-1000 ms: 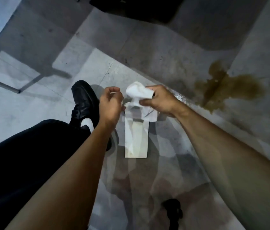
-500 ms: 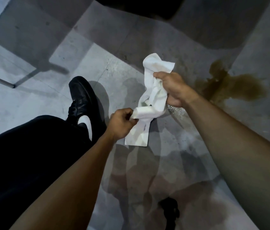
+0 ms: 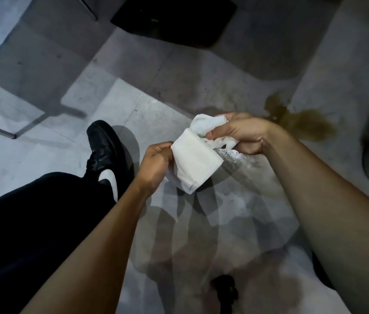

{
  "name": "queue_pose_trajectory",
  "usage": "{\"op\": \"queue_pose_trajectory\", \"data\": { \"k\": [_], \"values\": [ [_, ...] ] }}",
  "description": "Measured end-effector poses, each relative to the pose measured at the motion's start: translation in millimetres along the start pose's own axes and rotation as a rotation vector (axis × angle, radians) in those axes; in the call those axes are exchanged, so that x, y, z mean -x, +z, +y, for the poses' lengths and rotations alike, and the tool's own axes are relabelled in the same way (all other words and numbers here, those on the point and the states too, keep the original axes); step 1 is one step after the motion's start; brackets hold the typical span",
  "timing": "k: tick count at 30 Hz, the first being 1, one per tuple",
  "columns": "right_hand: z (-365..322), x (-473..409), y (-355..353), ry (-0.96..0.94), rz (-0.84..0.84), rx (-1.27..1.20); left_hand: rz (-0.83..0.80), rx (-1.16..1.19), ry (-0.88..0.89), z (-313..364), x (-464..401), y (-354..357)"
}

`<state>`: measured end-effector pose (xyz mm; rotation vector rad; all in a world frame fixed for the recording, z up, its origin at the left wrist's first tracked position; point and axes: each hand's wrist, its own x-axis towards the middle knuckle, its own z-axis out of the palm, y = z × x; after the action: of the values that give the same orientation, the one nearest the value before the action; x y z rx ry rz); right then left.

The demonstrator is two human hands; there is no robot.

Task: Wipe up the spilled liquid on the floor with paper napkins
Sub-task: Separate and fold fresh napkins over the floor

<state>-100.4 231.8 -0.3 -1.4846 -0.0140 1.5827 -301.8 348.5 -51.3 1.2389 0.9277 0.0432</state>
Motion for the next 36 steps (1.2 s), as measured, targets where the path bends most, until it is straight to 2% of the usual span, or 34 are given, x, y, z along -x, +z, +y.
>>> {"op": "queue_pose_trajectory", "data": {
  "k": [2, 8, 10, 12, 14, 16, 18, 19, 23, 26, 28, 29, 30, 32, 33, 34, 36],
  "values": [
    [1, 9, -1, 0.025, -0.048, -0.072, 0.005, 0.021, -0.007, 0, 0, 8],
    [10, 25, 28, 0.1, -0.106, -0.454, 0.011, 0.41, -0.176, 15, 27, 51],
    [16, 26, 45, 0.172, -0.123, -0.575, 0.123, 0.606, -0.31, 29, 37, 70],
    [30, 25, 63, 0.183, -0.068, -0.594, 0.334, 0.767, -0.419, 30, 36, 83],
    [51, 21, 75, 0.162, 0.001, -0.64, 0.559, 0.879, -0.484, 25, 33, 88],
    [72, 19, 78, 0.144, 0.006, -0.703, 0.69, 0.937, -0.521, 7, 32, 86],
    [87, 22, 77, 0.178, -0.002, -0.675, 0.759, 0.838, -0.586, -24, 33, 79],
    [95, 26, 76, 0.193, -0.002, -0.645, 0.729, 0.769, -0.62, -43, 33, 74],
    [123, 42, 64, 0.216, -0.017, -0.552, 0.514, 0.473, -0.734, -115, 49, 51],
    [134, 46, 53, 0.138, -0.03, -0.48, 0.395, 0.142, -0.78, -143, 67, 47],
    [134, 49, 42, 0.115, 0.04, -0.336, 0.269, 0.048, -0.698, -141, 75, 56],
    [127, 55, 34, 0.097, 0.092, -0.148, 0.219, 0.083, -0.644, -137, 75, 64],
    [119, 61, 25, 0.076, 0.129, 0.161, 0.164, 0.042, -0.569, -136, 71, 72],
    [101, 75, 2, 0.116, 0.3, 0.887, 0.182, -0.226, -0.412, -135, 54, 83],
    [92, 82, -11, 0.125, 0.405, 1.113, 0.182, -0.335, -0.343, -135, 43, 88],
    [85, 87, -23, 0.135, 0.484, 1.205, 0.212, -0.42, -0.318, -130, 33, 95],
    [74, 96, -45, 0.103, 0.588, 1.239, 0.218, -0.561, -0.294, -116, 16, 106]
  ]
}}
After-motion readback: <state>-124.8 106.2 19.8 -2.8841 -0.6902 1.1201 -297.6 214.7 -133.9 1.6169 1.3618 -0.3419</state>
